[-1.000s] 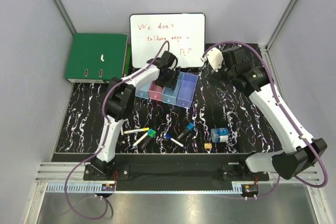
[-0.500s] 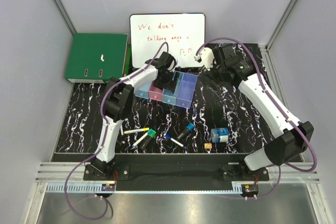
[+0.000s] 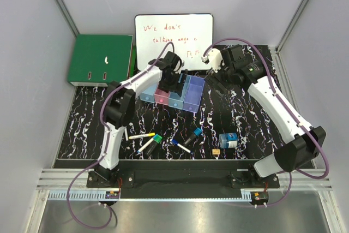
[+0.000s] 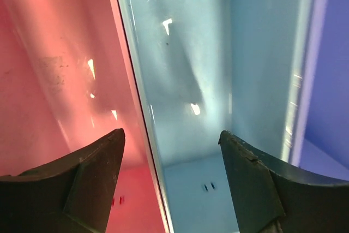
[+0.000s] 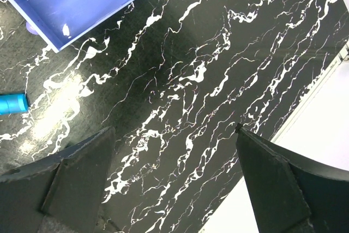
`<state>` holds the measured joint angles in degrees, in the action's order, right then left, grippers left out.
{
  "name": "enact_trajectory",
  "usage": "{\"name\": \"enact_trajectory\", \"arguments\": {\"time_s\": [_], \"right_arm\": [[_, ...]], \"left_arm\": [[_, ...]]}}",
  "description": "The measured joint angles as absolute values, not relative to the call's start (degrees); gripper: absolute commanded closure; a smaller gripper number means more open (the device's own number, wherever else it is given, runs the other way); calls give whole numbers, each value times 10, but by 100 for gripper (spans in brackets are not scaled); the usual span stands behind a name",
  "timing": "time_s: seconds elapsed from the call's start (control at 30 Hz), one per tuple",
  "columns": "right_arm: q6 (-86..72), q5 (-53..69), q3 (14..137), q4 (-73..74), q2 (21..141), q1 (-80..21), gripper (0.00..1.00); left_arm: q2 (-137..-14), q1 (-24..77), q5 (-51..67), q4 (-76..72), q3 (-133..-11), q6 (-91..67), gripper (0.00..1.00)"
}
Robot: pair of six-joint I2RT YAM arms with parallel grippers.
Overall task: Sort the stationery into containers
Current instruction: Move the storage box to the center of the board.
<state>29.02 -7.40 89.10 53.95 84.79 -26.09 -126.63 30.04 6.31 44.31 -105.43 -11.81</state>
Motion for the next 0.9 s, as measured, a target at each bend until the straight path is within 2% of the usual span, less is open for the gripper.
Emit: {"name": "enact_trajectory", "arguments": {"time_s": [0.47, 0.77, 0.9], "right_arm": [[284, -64, 891, 540, 859, -265, 0], [275, -57, 893, 539, 886, -270, 0], [272, -48, 895, 538, 919, -278, 0]], "left_arm": [[-1190, 288, 76, 446, -1073, -101, 22], [-1170, 152, 88, 448, -1072, -60, 23], [-1171, 123, 92, 450, -1072, -37, 24]]}}
